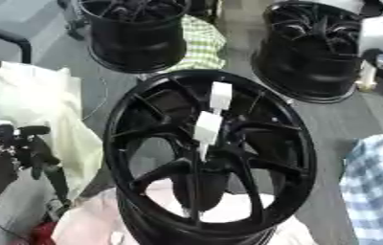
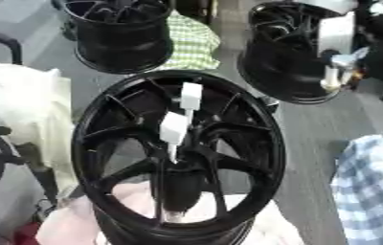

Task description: Pull the pin out of the wheel hub.

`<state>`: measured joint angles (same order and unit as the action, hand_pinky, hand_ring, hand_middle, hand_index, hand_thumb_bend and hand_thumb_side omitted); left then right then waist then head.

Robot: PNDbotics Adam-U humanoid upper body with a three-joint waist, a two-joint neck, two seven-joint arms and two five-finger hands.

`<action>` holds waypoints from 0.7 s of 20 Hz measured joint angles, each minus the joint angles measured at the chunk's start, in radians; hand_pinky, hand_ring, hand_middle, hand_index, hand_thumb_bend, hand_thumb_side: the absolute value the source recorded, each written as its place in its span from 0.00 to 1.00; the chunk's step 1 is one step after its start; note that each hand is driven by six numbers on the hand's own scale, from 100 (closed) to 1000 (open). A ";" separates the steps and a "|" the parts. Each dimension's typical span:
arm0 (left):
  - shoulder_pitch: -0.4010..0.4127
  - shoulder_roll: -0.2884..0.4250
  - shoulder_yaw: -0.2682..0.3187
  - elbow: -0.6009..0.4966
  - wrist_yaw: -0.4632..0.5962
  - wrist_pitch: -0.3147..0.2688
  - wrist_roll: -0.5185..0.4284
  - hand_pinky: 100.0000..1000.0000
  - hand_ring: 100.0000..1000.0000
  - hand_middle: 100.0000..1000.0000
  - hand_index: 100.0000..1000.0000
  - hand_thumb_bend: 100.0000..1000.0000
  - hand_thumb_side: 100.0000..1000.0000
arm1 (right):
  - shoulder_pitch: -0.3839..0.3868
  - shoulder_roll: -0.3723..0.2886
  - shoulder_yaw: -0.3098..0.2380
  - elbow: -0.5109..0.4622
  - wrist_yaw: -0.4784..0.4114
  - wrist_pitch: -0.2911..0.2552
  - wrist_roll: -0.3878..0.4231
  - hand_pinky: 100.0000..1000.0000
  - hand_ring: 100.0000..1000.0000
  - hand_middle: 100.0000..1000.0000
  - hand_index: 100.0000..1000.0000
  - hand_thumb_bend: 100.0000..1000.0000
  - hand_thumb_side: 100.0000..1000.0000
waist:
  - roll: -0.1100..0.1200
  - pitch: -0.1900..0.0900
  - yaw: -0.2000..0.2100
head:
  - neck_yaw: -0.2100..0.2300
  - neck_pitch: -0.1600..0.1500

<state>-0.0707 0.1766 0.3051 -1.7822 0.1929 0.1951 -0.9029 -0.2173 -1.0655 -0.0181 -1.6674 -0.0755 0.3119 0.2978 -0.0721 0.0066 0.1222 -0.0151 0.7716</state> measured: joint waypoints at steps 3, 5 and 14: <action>0.000 0.000 0.016 0.000 0.000 -0.009 -0.001 0.70 0.26 0.49 0.81 0.00 0.92 | 0.246 0.040 -0.119 0.069 -0.063 -0.032 -0.253 0.76 0.75 0.80 0.92 0.30 0.29 | 0.008 0.007 -0.008 | 0.022 0.000; 0.000 0.000 0.023 0.000 0.000 -0.016 -0.001 0.70 0.25 0.49 0.81 0.00 0.92 | 0.373 0.121 -0.172 0.100 -0.066 -0.051 -0.387 0.80 0.81 0.88 0.97 0.40 0.33 | 0.011 0.012 -0.012 | 0.032 0.000; 0.000 0.000 0.033 0.001 0.001 -0.030 -0.003 0.70 0.25 0.48 0.81 0.00 0.92 | 0.504 0.593 -0.296 0.077 -0.030 -0.162 -0.957 0.73 0.75 0.83 0.91 0.36 0.29 | 0.026 0.014 -0.007 | 0.044 0.000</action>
<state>-0.0703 0.1766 0.3379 -1.7814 0.1943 0.1650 -0.9057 0.2864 -0.4721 -0.3137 -1.5904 -0.1052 0.1501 -0.6590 -0.0456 0.0204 0.1150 0.0291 0.7716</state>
